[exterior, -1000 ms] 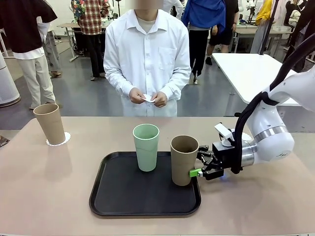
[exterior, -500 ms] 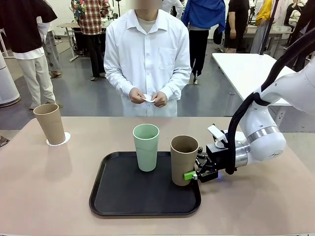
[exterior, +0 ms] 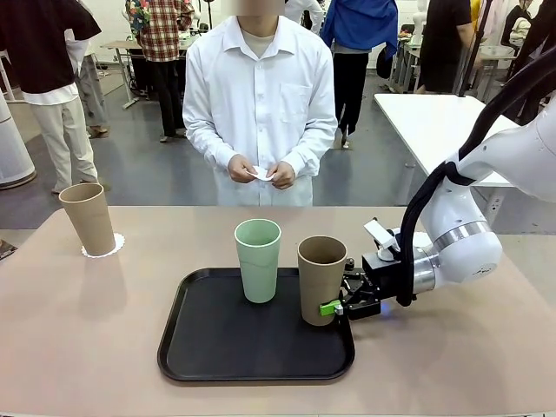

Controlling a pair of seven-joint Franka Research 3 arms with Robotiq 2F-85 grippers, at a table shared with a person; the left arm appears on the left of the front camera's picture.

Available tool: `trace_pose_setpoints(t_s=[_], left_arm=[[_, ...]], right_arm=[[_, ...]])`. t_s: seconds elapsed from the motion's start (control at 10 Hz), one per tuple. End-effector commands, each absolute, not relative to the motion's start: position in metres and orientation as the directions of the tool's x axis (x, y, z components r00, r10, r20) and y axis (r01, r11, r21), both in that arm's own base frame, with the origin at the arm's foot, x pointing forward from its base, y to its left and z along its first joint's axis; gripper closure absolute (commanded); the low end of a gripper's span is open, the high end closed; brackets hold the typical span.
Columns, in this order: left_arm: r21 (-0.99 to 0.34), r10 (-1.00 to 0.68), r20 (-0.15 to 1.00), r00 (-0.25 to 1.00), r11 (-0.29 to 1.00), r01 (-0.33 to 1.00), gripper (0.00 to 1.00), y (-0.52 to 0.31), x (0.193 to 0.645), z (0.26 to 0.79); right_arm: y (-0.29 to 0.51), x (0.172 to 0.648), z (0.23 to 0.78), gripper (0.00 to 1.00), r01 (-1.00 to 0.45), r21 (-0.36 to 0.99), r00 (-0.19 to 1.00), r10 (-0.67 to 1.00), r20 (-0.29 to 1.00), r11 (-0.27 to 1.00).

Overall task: Place coasters on the table and set cups on them.
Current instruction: Take one Reusable plastic cup from the Flat Tray and place it on a coaster set by the human.

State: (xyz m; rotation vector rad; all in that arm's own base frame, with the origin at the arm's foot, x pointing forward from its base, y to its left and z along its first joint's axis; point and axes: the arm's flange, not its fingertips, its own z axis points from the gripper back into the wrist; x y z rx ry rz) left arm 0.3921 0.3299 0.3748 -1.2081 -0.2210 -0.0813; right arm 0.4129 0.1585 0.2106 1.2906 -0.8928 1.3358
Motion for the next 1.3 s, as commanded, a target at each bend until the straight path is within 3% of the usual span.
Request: trace_pose_setpoints(t_s=[0.0, 0.1, 0.8, 1.2], left_arm=[[-0.919, 0.056, 0.219, 0.974, 0.348, 0.187, 0.0, 0.33, 0.39, 0.377], [-0.919, 0.056, 0.219, 0.974, 0.348, 0.187, 0.0, 0.33, 0.39, 0.377], [-0.919, 0.056, 0.219, 0.974, 0.348, 0.187, 0.0, 0.33, 0.39, 0.377], [-0.919, 0.056, 0.219, 0.974, 0.348, 0.187, 0.0, 0.33, 0.39, 0.377]], right_arm=[[0.157, 0.413, 0.216, 0.77, -0.98, 0.125, 0.097, 0.177, 0.979, -0.155], [0.155, 0.412, 0.23, 0.37, -0.981, 0.145, 0.123, 0.157, 0.98, -0.132], [0.153, 0.415, 0.4, 0.37, -0.985, 0.165, 0.154, 0.183, 0.971, -0.042], [0.151, 0.413, 0.418, 0.37, -0.989, 0.134, 0.122, 0.184, 0.975, -0.054]])
